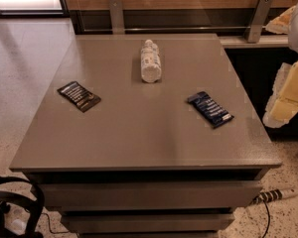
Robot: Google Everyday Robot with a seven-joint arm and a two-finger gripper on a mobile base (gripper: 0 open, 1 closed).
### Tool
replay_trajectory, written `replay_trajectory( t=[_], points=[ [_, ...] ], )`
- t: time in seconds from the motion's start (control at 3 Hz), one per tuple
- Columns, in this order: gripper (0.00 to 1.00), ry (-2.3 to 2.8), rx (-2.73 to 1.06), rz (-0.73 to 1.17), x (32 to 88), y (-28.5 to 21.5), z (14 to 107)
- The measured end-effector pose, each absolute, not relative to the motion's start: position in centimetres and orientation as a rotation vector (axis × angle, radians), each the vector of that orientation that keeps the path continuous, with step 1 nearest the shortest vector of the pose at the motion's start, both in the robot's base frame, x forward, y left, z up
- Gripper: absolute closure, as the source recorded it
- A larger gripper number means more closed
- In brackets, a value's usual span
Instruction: Place blue plastic bottle upright
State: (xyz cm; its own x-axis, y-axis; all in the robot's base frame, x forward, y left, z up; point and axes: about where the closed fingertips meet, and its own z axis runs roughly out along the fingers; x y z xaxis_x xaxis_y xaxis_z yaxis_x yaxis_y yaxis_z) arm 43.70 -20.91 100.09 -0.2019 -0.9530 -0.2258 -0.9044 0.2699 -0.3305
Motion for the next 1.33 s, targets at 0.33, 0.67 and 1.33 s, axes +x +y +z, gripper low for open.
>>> replay_trajectory(
  t=[0.33, 0.67, 1.33],
  points=[
    [0.0, 2.166, -1.685, -0.175, 43.7, -20.9, 100.1],
    [0.0, 2.19, -1.643, -0.169, 44.8, -21.4, 101.0],
    [0.0, 2.289, -1.252, 0.003, 54.7, -22.3, 105.0]
  ],
)
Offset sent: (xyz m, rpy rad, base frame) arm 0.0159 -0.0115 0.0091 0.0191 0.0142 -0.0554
